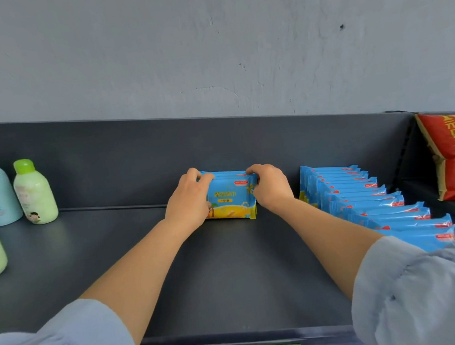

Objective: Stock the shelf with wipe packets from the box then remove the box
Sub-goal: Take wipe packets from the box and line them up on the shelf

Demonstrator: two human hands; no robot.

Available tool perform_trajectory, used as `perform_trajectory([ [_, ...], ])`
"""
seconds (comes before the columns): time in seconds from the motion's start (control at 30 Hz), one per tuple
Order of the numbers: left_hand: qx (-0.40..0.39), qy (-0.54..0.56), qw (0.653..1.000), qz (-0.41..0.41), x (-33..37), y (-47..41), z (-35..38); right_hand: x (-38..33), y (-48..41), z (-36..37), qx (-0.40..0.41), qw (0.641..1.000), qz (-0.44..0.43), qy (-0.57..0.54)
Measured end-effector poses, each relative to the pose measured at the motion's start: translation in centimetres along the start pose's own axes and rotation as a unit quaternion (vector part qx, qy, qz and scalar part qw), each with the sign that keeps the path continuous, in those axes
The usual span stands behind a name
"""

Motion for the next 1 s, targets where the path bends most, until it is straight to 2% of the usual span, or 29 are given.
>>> perform_trajectory([
  [0.33,-0.025,-0.102,0.994,0.028,1.4,0.7,-0.1,-0.7,1.1,-0.2,-0.042,0.996,-0.009,0.08],
  [0.57,-0.028,-0.142,0.989,0.023,2.1,1.9,-1.8,-1.4,2.9,-1.3,-0.05,0.994,-0.022,0.091],
  [1.0,-0.058,-0.201,0.976,-0.067,5.4,11.7,-8.2,-4.7,11.4,-3.3,-0.101,0.978,-0.137,0.118],
])
Point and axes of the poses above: each hand's wrist, its own y-axis away from the middle knuckle, its own z-axis out of the palm, x = y × z, the point moved 8 cm from there along -y, towards the middle knuckle, and after that the axes turned 2 degrees about x, right-handed, at the moved point
